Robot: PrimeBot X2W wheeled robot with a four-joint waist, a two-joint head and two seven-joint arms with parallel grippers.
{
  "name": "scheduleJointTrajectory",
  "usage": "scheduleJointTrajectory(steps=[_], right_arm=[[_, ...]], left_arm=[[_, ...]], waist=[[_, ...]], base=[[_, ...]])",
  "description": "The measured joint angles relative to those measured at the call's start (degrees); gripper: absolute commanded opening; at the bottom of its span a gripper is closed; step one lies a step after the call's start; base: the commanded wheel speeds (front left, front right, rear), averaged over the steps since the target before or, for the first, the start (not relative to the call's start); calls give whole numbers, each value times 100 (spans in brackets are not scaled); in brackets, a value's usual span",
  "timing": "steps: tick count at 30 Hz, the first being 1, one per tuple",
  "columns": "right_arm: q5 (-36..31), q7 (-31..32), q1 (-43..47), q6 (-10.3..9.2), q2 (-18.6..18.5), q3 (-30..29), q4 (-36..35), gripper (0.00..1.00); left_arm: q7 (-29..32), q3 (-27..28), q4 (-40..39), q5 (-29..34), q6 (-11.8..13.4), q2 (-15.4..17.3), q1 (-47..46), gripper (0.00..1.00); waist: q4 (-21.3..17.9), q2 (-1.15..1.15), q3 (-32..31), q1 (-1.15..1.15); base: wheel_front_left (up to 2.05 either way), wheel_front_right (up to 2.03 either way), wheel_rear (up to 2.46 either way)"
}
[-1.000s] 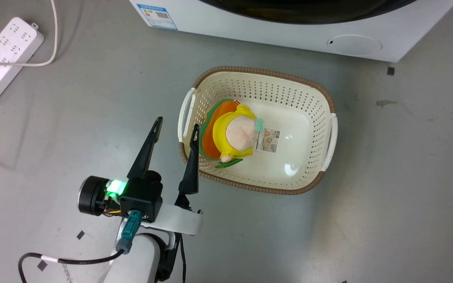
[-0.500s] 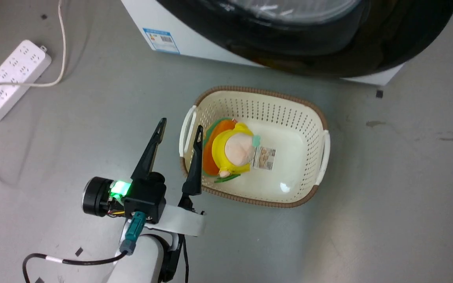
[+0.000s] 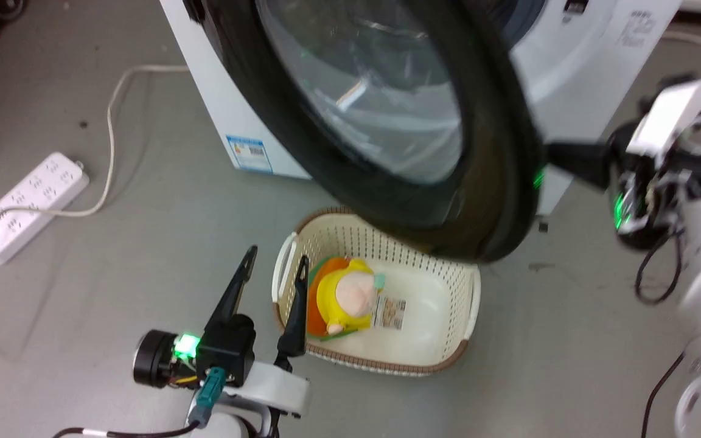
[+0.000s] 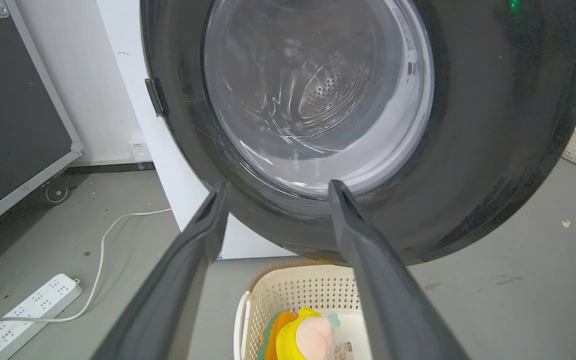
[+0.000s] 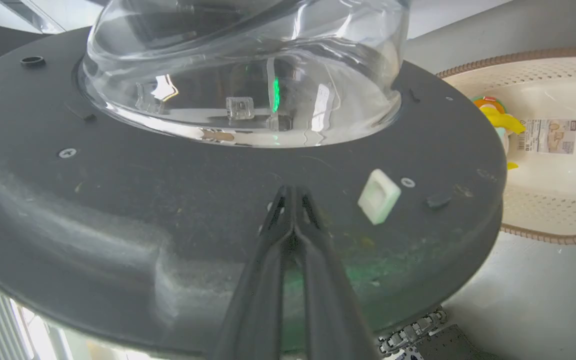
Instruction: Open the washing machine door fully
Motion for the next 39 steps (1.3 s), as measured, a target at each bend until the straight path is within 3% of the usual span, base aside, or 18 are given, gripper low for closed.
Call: scheduleJointTrajectory(steps=[6,12,21,26,27,28,29,30,34,38,39], right_arm=[[502,645,784,0,182,315,-586,0],[1961,803,1223,0,158,1660,-653,0],[3832,125,2165,0,186,4010,-1158,0],[4363,-453,2360,0,202,4718,-1366,0],[4363,-588,2362,0,204,4784,-1411,25],[4341,-744,2364,0,204,4816,-1462,87],[4311,-902,2373,0,208,4810,-1512,87],[4283,-1016,2392,0,205,4792,-1550,100],[3964,-1740,2615,0,-22,4651,-2092,100],[2843,-3082,2972,1,-758,4707,-3352,100],[1918,-4044,3384,1,-1305,4940,-4190,100]], left_arm=[[0,-25,53,-15,-66,-7,219,100],[0,-32,103,-52,-147,-12,371,100],[0,-16,129,-51,-194,-16,465,100],[0,26,132,-51,-214,-23,576,100],[0,52,132,-51,-213,-23,591,100],[0,96,129,-52,-210,-22,603,100],[0,138,125,-58,-207,-22,613,100],[0,167,118,-65,-193,-20,627,100],[0,296,90,-73,-168,-1,682,100],[0,357,36,-108,-169,1,681,100],[0,427,15,-114,-166,-5,682,100]], waist=[[18,0,-358,0],[170,0,-548,0],[465,0,-683,1],[542,0,-771,1],[543,0,-794,1],[538,0,-824,2],[528,0,-857,2],[513,0,-891,1],[391,0,-1015,1],[185,0,-1092,1],[7,0,-1139,2]], base=[[0,0,0],[0,0,0],[0,0,0],[0,0,0],[0,0,0],[0,0,0],[0,0,0],[0,0,0],[0,0,0],[0,0,0],[0,0,0]])
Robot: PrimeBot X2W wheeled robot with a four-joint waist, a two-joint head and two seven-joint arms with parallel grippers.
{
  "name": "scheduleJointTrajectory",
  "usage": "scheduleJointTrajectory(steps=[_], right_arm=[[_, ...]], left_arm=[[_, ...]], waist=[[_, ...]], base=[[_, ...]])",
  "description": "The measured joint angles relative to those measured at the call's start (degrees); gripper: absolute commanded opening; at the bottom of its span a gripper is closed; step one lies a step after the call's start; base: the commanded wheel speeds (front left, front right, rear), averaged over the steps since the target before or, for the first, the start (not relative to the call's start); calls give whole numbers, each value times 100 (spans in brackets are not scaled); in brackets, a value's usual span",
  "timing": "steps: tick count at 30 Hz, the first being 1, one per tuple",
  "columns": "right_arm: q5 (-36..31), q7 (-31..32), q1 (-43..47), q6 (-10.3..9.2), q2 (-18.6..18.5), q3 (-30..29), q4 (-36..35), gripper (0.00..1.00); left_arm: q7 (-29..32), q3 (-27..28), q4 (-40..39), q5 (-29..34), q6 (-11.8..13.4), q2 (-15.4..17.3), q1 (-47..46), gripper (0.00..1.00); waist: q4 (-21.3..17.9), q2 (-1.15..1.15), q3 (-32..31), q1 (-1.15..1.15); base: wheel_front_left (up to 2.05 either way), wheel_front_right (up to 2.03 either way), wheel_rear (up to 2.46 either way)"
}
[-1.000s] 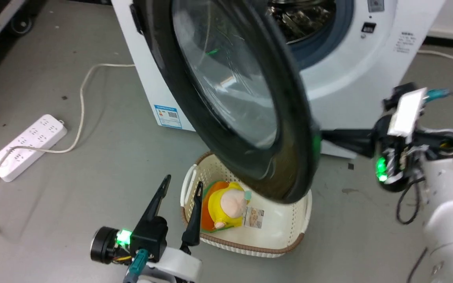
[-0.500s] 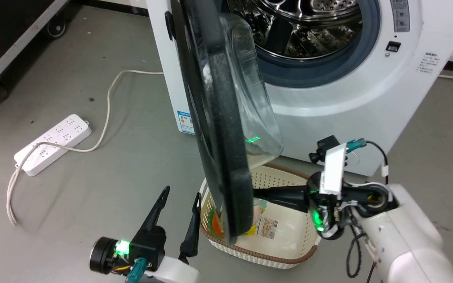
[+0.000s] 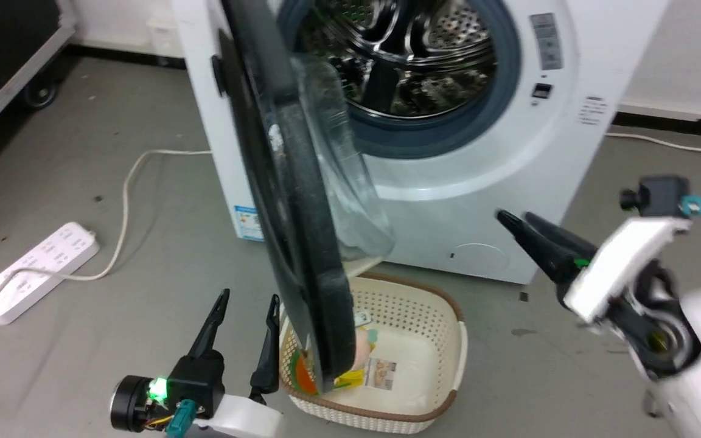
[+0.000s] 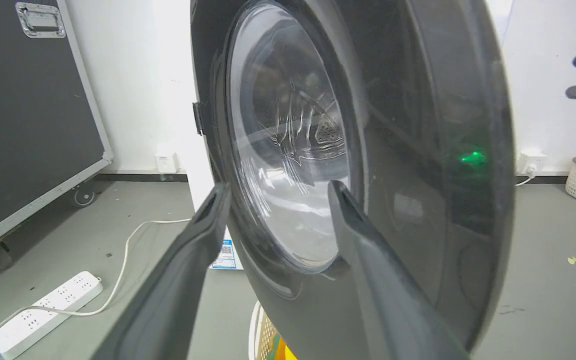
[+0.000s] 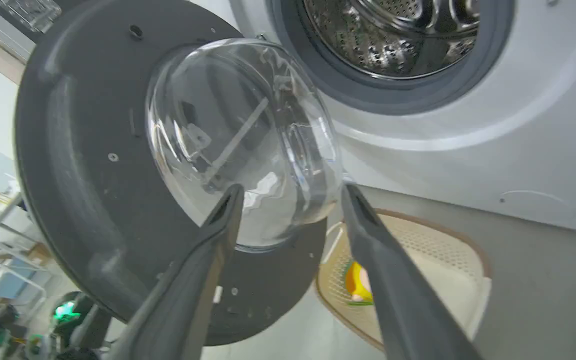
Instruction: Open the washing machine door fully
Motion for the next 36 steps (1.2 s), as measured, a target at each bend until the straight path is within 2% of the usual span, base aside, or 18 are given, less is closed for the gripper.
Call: scheduleJointTrajectory(steps=[4,6,9,11,14,17,23,28,36], right_arm=[[-1401,-1300,505,0,-756,389,-667,100],[-1969,-1900,724,0,-921,347,-759,100],[-2832,-2666,1082,0,-933,25,-840,100],[-3411,-3036,1368,0,-816,-299,-889,100],[-4159,-3366,1892,0,-397,-823,-1069,100],[-4876,-3538,2474,0,116,-1282,-1436,100],[-5880,-3665,3417,1,1056,-1725,-1942,100],[-6217,-3676,3780,1,1326,-1777,-1962,100],[-6280,-3699,3802,1,1454,-1825,-2075,100]], left_arm=[[0,121,-12,-45,7,0,16,100],[0,177,-15,-47,4,-2,26,100],[0,258,-33,-53,0,0,71,100],[0,304,-49,-53,0,-1,130,100],[0,392,-59,-56,-4,0,188,100],[0,449,-59,-88,-52,1,263,100],[0,544,31,-144,-121,1,378,100],[0,613,305,-242,-203,-2,461,100],[0,627,587,-287,-260,-5,466,100]], waist=[[-251,0,-88,0],[-377,0,-127,-1],[-547,0,-182,0],[-651,0,-215,-1],[-788,0,-256,0],[-882,0,-285,-1],[-956,0,-285,-1],[-953,0,-291,-1],[-915,0,-311,0]], base=[[0,0,0],[0,0,0],[0,0,0],[0,0,0],[0,0,0],[0,0,0],[0,0,0],[0,0,0],[0,0,0]])
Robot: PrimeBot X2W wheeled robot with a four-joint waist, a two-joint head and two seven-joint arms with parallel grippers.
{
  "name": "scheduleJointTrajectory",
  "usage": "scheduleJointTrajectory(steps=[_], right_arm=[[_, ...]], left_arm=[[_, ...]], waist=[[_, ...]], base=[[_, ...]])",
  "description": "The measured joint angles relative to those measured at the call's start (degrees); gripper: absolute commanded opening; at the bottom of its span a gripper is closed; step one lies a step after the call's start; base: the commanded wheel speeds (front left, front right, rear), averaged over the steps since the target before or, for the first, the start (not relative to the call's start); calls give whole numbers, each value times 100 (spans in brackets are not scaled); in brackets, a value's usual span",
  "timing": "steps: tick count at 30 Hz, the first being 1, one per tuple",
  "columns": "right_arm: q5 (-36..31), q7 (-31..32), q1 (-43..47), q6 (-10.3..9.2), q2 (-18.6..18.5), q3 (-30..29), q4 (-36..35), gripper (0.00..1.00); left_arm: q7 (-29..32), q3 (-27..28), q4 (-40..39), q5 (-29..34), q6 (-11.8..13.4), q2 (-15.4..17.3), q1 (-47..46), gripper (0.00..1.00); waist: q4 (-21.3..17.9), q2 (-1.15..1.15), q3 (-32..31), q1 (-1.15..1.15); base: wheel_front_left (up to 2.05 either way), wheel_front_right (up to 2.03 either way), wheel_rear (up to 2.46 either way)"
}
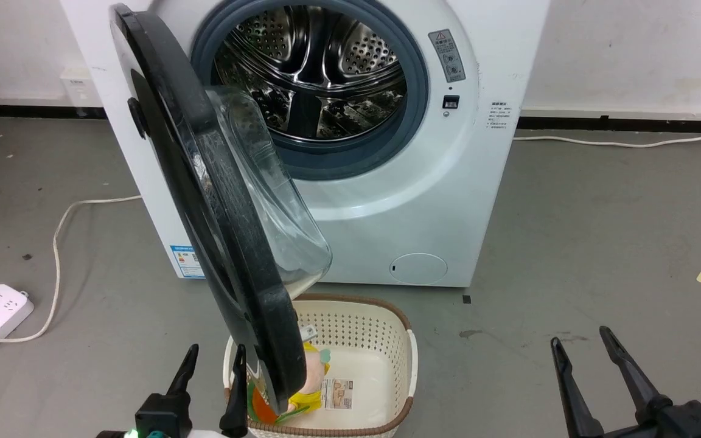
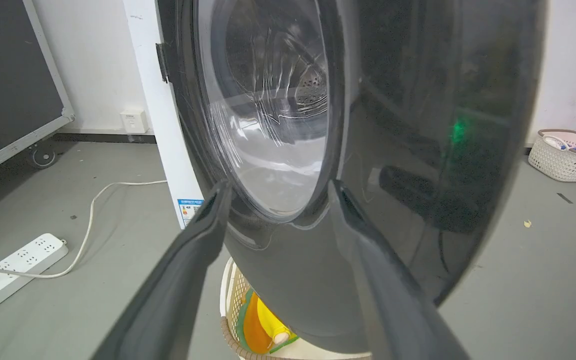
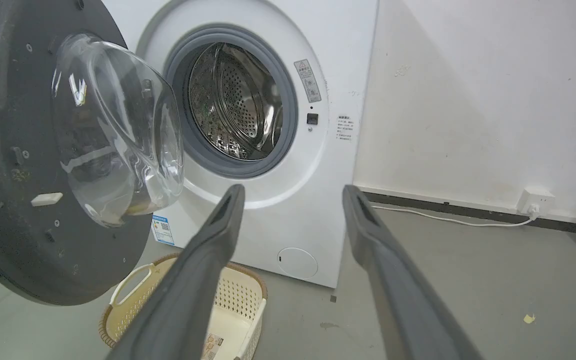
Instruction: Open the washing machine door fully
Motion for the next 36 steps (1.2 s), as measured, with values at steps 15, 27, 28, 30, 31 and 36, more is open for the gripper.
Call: scheduleJointTrajectory(steps=[15,27,28,30,31,36], right_arm=[[46,-1,1,0,31,-62,-31,100],[159,-1,1,0,37,-35,12,100],[178,-1,1,0,38,-25,14,100],[209,-1,0,0,40,-23,19,100],[212,-1,0,0,40,-25,21,100],[300,-1,-2,0,40,-52,60,100]], left_arm=[[-2,524,-1449,-120,105,-43,-225,0],[148,316,-3061,-114,155,-88,-1015,0],[302,174,-3073,-114,133,-89,-1015,0],[627,-140,-3112,-110,102,-92,-1006,0],[801,-299,-3120,-110,79,-96,-977,0],[1482,-1137,-2833,-280,-51,-113,-674,0]], waist=[[-11,0,39,1],[-54,0,-5,1],[-67,0,-10,1],[-98,0,-11,0],[-111,0,-8,1],[-149,0,23,1]], base=[[0,0,0],[0,0,0],[0,0,0],[0,0,0],[0,0,0],[0,0,0]])
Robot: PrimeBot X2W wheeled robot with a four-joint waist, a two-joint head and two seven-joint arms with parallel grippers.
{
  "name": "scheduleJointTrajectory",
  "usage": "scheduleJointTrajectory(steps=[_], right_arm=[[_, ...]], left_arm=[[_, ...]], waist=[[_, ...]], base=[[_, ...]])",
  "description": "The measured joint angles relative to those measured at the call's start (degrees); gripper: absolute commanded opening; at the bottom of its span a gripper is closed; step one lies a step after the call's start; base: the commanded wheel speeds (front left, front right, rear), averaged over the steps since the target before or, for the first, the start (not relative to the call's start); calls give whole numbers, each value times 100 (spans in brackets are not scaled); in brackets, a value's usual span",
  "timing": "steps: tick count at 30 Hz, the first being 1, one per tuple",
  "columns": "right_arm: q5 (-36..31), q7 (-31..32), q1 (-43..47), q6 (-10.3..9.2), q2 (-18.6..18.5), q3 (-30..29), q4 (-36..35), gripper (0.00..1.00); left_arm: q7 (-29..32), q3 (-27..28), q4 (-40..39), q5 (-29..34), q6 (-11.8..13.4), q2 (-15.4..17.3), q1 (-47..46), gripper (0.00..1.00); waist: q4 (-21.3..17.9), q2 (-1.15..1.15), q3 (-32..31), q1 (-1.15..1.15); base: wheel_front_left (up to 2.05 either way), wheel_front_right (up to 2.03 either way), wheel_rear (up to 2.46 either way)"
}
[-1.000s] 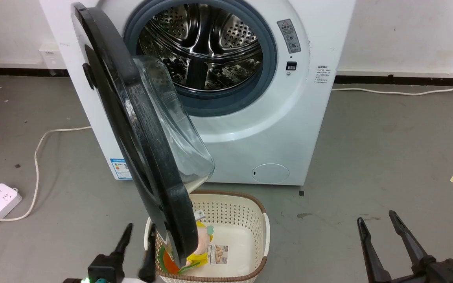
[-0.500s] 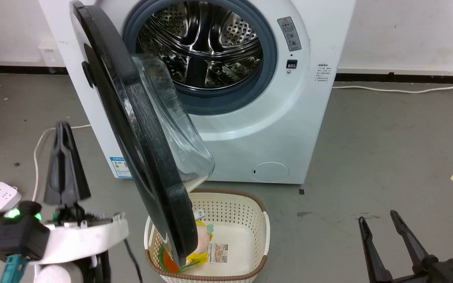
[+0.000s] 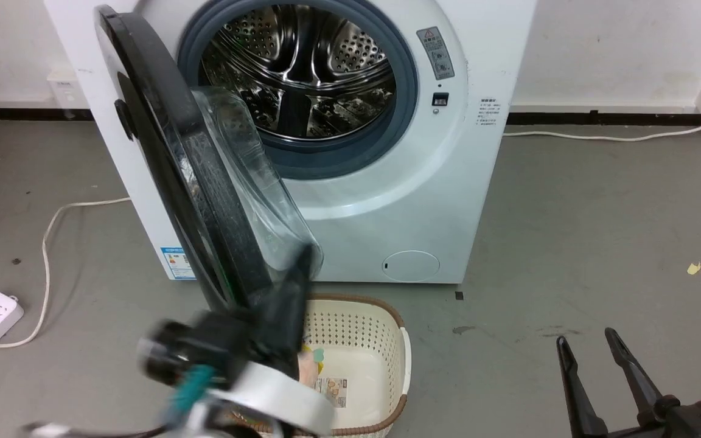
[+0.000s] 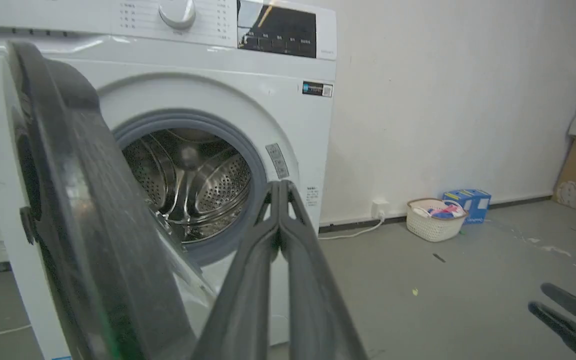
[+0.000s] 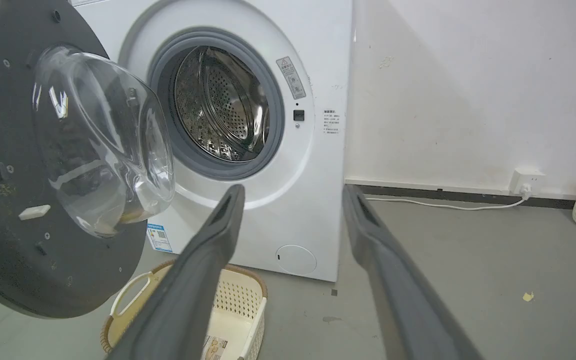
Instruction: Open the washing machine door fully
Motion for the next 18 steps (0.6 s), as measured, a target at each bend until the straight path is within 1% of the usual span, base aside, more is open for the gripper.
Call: scheduleJointTrajectory(steps=[3,5,9,13,15,18], right_arm=[[42,0,-7,0,2,-10,46,100],[112,0,-12,0,2,-22,79,100],[85,0,-15,0,4,19,142,100],[85,0,-16,0,4,40,168,100],[85,0,-17,0,4,63,181,100],[85,0,-16,0,4,100,207,100]], left_arm=[[297,-323,516,-44,-44,-1,181,0],[447,-422,845,-37,-41,-2,252,0],[605,-401,1394,-27,114,2,280,0],[649,-261,1753,23,314,44,276,0],[635,-177,1871,27,370,78,265,0],[580,-155,1954,29,387,111,230,0]], waist=[[-19,0,25,0],[-30,0,44,0],[-42,0,92,0],[-29,0,131,0],[-14,0,148,0],[48,0,152,-1]], base=[[0,0,0],[0,0,0],[0,0,0],[0,0,0],[0,0,0],[0,0,0]])
